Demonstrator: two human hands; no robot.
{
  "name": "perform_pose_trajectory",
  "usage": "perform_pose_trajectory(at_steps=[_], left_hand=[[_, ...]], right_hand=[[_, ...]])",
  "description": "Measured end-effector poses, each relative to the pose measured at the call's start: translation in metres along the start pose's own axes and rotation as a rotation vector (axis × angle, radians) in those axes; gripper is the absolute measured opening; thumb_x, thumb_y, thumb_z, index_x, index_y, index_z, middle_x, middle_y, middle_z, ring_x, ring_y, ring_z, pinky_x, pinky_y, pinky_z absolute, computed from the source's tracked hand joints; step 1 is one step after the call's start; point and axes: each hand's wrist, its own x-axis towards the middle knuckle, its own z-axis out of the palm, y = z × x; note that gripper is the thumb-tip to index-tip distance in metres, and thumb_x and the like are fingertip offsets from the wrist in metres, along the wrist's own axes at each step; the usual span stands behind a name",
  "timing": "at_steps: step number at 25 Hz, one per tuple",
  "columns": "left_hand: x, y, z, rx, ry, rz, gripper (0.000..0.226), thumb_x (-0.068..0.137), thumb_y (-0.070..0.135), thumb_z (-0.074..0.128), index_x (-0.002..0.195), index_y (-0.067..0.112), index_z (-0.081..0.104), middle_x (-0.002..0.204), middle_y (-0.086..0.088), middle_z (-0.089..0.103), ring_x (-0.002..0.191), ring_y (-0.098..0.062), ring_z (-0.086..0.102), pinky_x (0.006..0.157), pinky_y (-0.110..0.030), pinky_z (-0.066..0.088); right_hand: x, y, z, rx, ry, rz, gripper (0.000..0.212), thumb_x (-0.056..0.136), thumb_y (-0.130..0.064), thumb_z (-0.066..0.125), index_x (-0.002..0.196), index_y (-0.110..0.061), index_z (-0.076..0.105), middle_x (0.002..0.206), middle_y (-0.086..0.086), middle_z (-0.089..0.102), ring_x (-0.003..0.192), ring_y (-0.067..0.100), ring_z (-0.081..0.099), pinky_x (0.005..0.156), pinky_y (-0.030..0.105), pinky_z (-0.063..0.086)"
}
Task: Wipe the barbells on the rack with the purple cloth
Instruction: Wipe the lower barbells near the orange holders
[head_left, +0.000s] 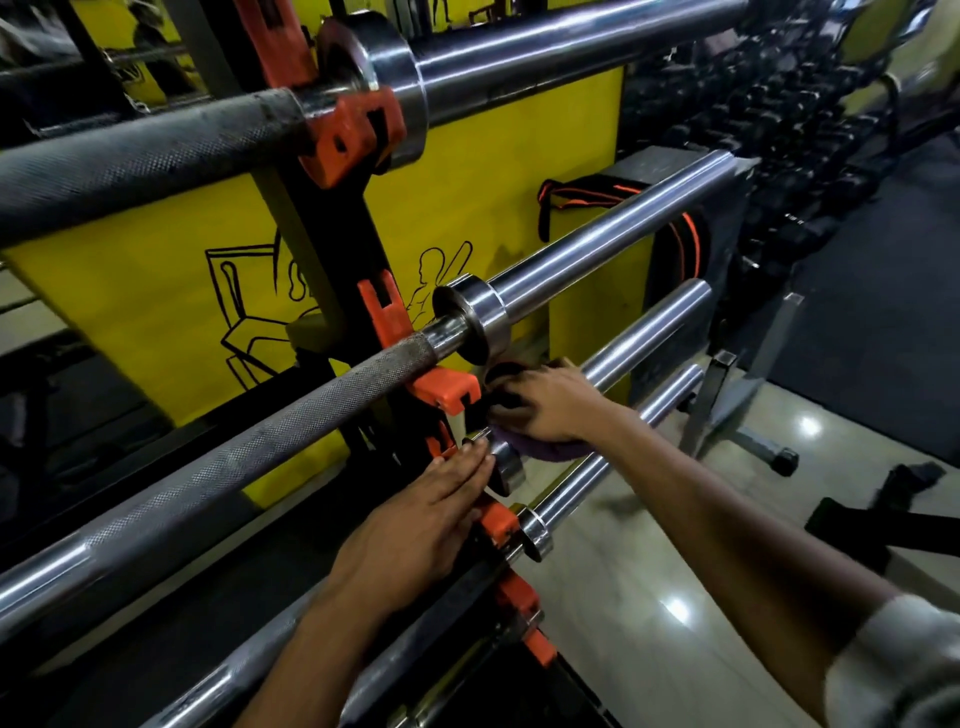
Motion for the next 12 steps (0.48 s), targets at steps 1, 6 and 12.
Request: perform_pose_trajectory(at_steps=[1,6,12], left_hand=[[0.000,0.000,0.000,-0.008,0.004,0.003,0.056,0.102,0.038,0.035,0.155,0.019,0.035,0.164,0.006,0.021,0.150,0.000,0.013,0.121,-0.017,0.008],[0.000,-0.002,0.003,-0.041,0.010,0.003,0.056,0.103,0.040,0.030,0.157,0.023,0.029,0.165,0.009,0.018,0.150,0.002,0.011,0.122,-0.022,0.011],[-0.002,-0.005,0.006,-0.121,0.009,-0.006,0.057,0.103,0.044,0.032,0.157,0.027,0.029,0.164,0.010,0.020,0.150,-0.003,0.020,0.119,-0.030,0.030]], right_hand=[[-0.001,-0.001,0.001,0.056,-0.013,-0.047,0.052,0.097,-0.069,0.026,0.113,-0.034,0.060,0.107,-0.008,0.067,0.099,0.012,0.060,0.093,0.038,0.032],[-0.045,0.001,-0.005,0.511,0.168,-0.129,0.011,0.101,-0.037,0.056,0.110,-0.034,0.061,0.108,-0.013,0.064,0.099,-0.009,0.047,0.112,0.036,0.026],[-0.115,-0.007,-0.011,1.022,0.065,0.147,0.023,0.100,-0.033,0.056,0.122,-0.029,0.063,0.105,-0.008,0.063,0.094,0.018,0.065,0.083,0.039,0.060]])
